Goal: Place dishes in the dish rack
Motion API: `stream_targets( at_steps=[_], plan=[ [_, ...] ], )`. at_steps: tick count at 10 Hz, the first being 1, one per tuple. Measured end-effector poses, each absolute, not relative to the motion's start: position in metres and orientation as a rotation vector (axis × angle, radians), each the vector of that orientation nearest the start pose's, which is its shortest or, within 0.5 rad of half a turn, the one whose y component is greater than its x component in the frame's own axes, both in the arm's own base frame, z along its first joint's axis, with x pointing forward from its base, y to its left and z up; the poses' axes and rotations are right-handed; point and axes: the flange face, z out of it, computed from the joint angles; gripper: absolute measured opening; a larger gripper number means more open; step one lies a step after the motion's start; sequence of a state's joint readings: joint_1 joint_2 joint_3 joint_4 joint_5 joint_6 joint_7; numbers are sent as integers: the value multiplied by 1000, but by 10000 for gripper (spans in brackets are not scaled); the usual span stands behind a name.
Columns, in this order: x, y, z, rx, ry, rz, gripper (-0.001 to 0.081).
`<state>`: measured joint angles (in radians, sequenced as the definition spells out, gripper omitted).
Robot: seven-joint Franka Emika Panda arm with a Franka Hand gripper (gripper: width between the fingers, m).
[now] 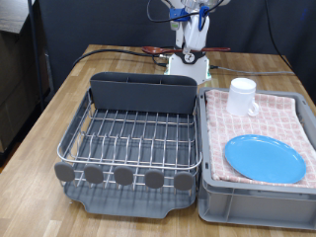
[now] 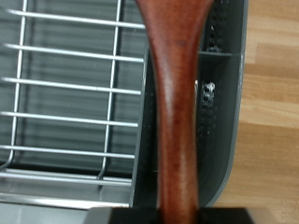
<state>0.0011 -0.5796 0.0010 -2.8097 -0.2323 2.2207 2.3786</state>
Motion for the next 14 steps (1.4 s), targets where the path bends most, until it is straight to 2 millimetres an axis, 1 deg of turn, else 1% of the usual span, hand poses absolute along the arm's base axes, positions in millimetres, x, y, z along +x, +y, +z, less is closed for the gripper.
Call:
stream_targets(
  at_steps=[2,4,6,7,9,12,14],
  plan=[
    [336,-16,363,-1378,2873,-166,89],
    [334,-23,357,-1363,2841,-19,89],
    [333,-26,353,-1386,2810,31,89],
    [334,-27,355,-1384,2811,26,89],
    [335,-32,354,-1335,2821,84,89],
    [333,-48,343,-1256,2816,246,89],
    [330,-63,330,-1217,2796,362,89]
  ],
)
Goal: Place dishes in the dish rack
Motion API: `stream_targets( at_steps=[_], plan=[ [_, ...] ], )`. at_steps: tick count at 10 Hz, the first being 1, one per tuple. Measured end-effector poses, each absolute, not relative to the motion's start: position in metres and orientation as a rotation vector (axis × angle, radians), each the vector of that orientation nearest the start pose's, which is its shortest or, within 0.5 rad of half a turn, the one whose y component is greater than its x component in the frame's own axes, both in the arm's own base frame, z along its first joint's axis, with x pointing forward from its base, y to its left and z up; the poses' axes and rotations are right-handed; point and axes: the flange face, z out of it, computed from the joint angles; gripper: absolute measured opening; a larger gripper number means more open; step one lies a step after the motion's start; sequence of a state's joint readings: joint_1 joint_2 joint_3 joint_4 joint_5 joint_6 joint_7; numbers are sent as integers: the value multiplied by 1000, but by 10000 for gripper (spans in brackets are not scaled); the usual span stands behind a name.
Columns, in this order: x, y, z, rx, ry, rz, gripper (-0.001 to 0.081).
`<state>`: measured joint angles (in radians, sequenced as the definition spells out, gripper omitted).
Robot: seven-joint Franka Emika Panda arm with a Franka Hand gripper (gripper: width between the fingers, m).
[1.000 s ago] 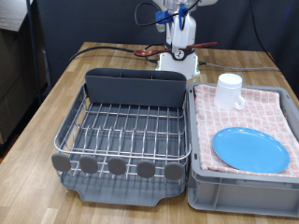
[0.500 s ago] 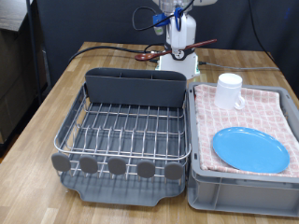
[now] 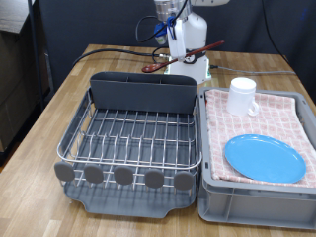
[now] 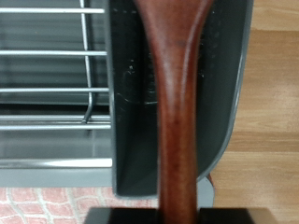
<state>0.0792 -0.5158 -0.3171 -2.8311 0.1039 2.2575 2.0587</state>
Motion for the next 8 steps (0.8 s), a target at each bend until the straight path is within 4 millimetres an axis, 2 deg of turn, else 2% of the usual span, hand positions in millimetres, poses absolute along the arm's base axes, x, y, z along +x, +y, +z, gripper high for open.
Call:
stream_targets(
  at_steps=[4,8],
  plan=[
    [324,-97,299,-1193,2712,505,89],
    [325,-115,278,-1169,2715,469,89]
  ],
)
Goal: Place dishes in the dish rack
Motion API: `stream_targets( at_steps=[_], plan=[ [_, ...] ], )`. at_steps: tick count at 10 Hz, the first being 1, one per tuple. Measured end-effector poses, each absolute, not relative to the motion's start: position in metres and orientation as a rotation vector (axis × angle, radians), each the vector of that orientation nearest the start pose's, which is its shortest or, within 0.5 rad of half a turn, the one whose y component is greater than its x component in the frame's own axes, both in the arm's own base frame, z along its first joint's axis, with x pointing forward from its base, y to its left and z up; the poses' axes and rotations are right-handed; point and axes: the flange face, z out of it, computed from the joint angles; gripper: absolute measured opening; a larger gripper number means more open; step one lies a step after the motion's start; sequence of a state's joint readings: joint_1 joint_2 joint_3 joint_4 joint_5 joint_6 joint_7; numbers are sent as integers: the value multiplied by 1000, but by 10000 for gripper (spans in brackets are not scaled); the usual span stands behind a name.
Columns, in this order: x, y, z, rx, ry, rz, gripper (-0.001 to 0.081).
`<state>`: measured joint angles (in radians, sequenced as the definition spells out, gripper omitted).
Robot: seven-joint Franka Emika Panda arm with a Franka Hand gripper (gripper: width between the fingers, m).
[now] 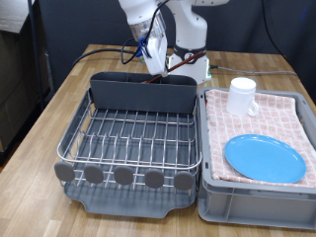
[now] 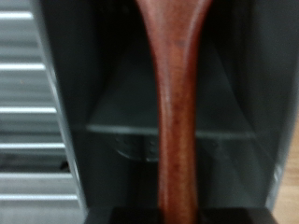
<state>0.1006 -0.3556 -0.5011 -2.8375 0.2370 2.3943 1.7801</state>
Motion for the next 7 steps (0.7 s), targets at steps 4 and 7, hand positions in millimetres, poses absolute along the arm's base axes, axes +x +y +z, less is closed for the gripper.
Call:
stream_targets(
  at_steps=[4,7],
  plan=[
    [329,-115,272,-1163,2738,405,249],
    [333,-105,274,-1201,2812,313,603]
  ],
)
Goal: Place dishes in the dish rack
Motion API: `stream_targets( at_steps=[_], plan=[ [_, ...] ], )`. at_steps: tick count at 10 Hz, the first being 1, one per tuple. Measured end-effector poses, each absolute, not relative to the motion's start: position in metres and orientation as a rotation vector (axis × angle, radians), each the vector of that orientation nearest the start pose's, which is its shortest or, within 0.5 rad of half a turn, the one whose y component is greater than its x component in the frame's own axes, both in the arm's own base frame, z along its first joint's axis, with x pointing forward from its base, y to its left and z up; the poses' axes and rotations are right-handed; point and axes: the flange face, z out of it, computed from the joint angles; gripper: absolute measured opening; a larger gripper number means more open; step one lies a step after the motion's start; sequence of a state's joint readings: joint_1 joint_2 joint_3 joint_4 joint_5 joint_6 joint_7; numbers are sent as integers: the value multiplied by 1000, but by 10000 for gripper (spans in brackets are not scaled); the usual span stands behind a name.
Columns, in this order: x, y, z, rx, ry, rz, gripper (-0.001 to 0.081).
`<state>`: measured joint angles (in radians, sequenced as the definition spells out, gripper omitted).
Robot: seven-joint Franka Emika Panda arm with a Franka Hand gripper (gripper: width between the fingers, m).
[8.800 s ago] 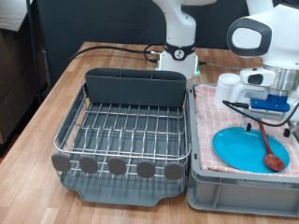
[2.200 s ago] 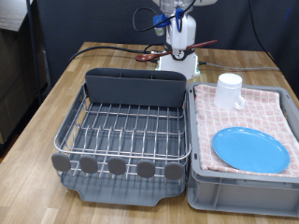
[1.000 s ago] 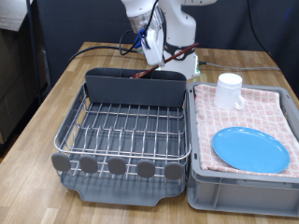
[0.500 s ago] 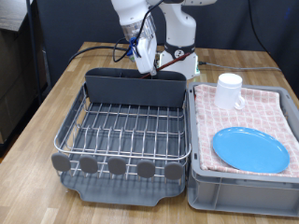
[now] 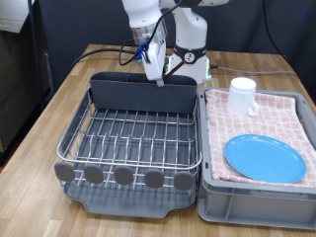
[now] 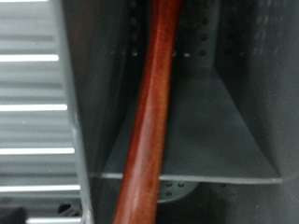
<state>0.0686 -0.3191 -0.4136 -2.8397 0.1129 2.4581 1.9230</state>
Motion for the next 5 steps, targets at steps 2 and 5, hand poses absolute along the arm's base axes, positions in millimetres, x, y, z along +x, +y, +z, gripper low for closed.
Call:
stream_targets(
  at_steps=[2,5],
  plan=[
    [339,-94,278,-1214,2864,226,752],
    [347,-75,291,-1213,2897,82,801]
  ],
)
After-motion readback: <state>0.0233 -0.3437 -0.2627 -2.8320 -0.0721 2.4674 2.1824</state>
